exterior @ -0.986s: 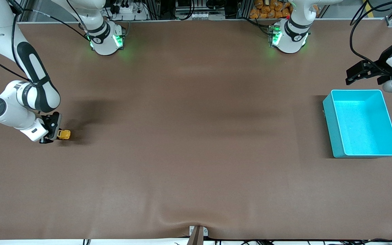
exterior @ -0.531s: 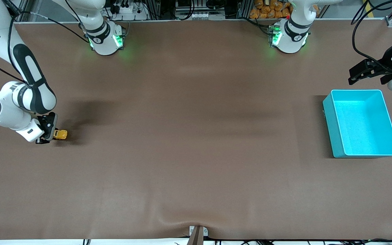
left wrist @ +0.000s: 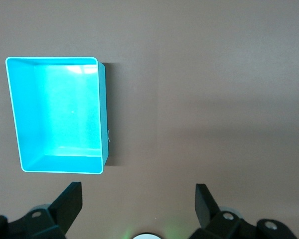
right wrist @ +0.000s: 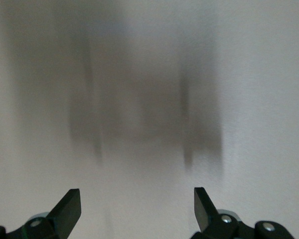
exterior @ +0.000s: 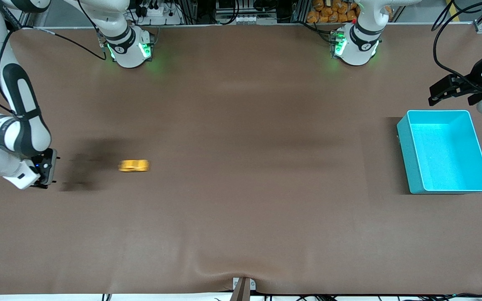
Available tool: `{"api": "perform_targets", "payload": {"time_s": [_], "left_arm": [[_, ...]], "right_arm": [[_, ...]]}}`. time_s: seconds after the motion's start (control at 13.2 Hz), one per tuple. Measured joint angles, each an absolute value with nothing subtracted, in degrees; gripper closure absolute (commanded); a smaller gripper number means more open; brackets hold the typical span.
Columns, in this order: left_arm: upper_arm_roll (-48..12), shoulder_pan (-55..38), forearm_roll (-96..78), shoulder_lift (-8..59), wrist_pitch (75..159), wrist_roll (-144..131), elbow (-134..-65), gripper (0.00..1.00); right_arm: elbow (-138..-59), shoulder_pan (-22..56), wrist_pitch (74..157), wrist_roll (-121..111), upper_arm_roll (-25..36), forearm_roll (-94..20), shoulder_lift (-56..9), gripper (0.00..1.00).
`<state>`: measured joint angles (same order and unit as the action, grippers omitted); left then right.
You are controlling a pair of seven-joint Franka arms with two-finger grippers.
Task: Wind and store yellow beetle car
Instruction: 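Open the right gripper, releasing the car to drive toward the bin, then reach the left gripper to the car while the right gripper withdraws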
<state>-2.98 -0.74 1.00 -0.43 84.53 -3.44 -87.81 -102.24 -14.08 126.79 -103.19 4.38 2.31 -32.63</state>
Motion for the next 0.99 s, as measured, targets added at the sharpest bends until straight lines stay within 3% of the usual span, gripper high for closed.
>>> {"api": "perform_targets", "payload": {"time_s": [0.99], "left_arm": [[-3.0, -0.6, 1.0, 0.7, 84.5, -3.4, -87.8, 0.0]], "right_arm": [[-101.5, -14.0, 126.3, -103.2, 3.9, 0.8, -32.9, 0.0]]}}
